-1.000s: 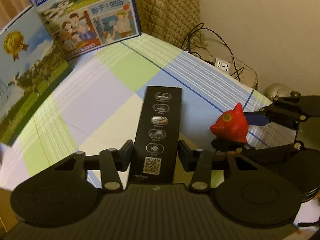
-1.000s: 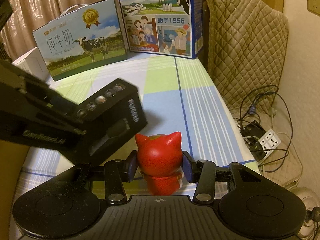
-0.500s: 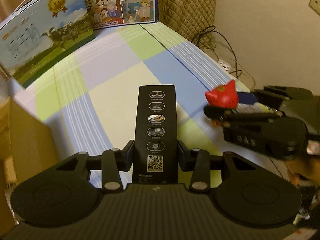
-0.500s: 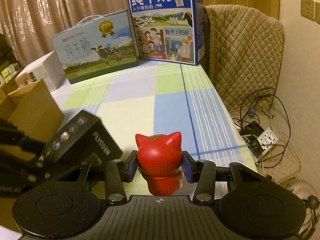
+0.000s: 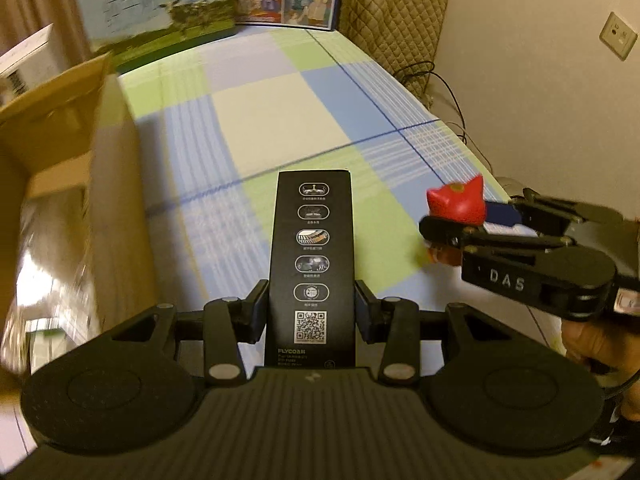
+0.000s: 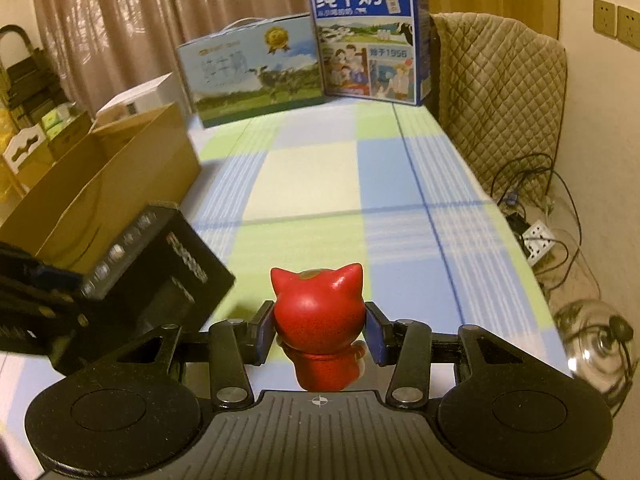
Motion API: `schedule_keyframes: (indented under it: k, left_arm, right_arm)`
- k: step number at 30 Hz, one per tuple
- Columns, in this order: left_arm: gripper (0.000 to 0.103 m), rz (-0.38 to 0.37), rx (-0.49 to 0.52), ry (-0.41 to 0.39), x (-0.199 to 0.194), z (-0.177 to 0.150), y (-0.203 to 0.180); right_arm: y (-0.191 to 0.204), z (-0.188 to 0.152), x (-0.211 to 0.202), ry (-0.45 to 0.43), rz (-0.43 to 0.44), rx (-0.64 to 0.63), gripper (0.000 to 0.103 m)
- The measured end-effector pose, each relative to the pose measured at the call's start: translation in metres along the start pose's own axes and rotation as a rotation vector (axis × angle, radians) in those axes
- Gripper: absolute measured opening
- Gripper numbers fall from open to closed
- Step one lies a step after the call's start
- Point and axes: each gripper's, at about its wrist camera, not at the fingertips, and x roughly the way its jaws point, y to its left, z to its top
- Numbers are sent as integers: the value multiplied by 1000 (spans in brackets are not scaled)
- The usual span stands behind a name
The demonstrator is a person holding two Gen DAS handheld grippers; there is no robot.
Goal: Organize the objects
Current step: 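Carry the FLYCO box with the left tool and the cat toy with the right tool to the box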
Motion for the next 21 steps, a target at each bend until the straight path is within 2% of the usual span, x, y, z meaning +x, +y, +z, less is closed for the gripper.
schedule_keyframes:
  k: [10,21]
  left_arm:
    - [38,12,-88,-115,-66,-62,-9]
    - [38,29,-142,-176,-106,-107,-8]
  right_arm:
    - [24,-43,-48,-13,26,28,43]
    - [59,-56,-77,-31,55,-23,43]
